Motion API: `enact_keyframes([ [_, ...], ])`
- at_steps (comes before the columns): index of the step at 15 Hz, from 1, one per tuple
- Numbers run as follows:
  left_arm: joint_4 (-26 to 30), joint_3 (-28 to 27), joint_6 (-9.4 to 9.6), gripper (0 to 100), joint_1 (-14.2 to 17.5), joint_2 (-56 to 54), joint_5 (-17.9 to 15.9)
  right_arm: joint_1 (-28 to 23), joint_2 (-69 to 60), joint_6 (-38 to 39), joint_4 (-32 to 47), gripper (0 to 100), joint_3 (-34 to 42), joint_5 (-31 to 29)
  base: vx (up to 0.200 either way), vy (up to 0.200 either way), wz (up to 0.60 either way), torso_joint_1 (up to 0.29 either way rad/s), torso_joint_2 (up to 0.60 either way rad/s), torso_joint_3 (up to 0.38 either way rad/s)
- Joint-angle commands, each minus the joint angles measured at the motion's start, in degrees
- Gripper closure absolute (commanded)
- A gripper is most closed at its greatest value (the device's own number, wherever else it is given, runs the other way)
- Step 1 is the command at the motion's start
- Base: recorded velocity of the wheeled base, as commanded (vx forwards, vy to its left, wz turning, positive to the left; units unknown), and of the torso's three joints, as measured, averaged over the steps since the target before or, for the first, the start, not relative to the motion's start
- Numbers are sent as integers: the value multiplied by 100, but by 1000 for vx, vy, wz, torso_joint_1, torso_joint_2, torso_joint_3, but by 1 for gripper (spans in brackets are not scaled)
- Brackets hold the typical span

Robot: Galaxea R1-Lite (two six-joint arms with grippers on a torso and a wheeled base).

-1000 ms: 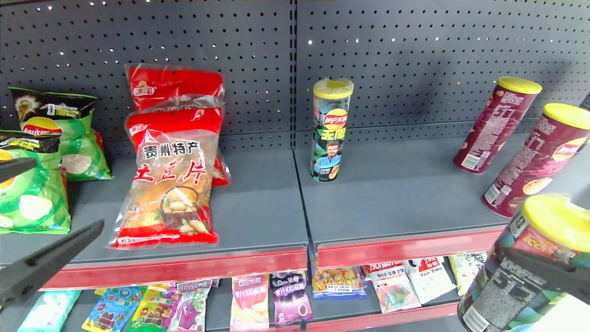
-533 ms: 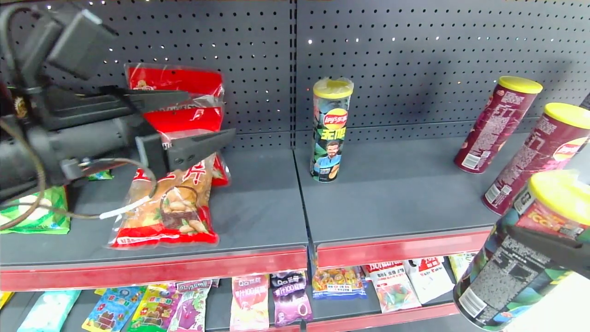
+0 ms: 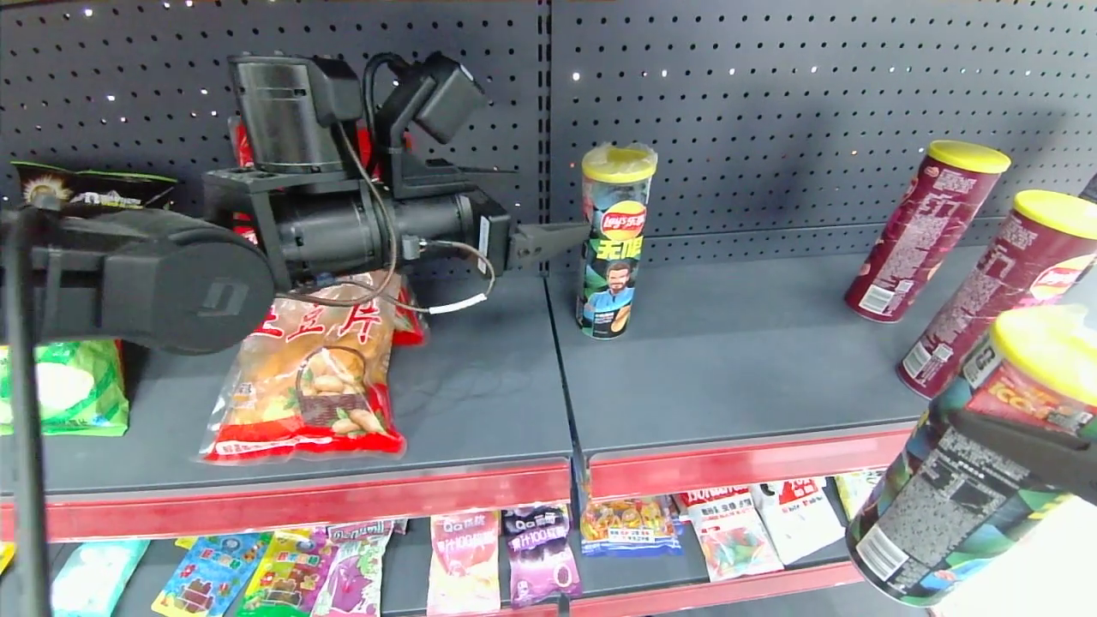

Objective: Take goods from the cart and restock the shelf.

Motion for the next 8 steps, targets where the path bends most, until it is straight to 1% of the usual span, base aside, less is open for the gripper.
enact_keyframes([
  [1,5,-224,3,0,-3,426,10,4,36,-3,-1,100,-1,1,0,0,0,0,0,0],
  [8,14,-804,30,0,-30,954,36,4,36,-3,-1,100,34,1,0,0,0,0,0,0],
])
